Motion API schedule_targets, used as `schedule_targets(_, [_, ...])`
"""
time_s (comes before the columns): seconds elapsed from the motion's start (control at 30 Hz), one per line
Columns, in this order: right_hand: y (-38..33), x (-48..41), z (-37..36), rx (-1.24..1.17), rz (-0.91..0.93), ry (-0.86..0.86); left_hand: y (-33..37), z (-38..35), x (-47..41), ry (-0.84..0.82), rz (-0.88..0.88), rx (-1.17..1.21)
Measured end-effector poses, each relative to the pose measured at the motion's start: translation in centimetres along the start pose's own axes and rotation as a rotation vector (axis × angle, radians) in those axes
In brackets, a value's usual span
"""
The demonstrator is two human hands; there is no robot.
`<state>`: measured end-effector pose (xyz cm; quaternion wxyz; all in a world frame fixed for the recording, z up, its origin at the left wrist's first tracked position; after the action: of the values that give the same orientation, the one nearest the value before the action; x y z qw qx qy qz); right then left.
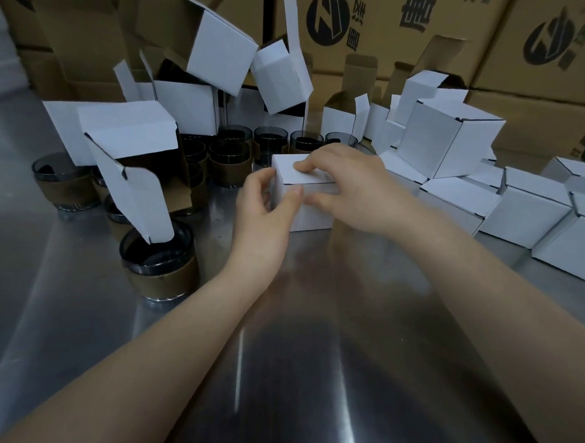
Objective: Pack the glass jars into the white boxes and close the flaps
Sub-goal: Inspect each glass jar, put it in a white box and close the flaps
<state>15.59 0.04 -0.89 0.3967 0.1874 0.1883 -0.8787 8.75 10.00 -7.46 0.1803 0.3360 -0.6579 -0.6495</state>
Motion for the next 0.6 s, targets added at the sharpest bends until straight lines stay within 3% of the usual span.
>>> schedule_targets(0.27, [2.4, -0.1, 0.1, 0.198, -0.079, 0.102, 0.5, -0.7, 0.4, -0.051, -0.162, -0.232])
schedule_targets(0.6, [3.7, 0.0, 0.5, 0.352, -0.188, 0.149, 0.8, -1.0, 0.9, -0.092, -0.171, -0.252])
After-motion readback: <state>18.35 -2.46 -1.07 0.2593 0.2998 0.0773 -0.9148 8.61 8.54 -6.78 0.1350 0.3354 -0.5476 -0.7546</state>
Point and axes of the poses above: each hand's wrist, its own x-axis away from the middle knuckle, its own z-axis out of the back of the hand, y = z × x, the point moved 8 cm from there along -x, towards the middle knuckle, and after that the axes turned 11 degrees about y, right-handed, at the moved point
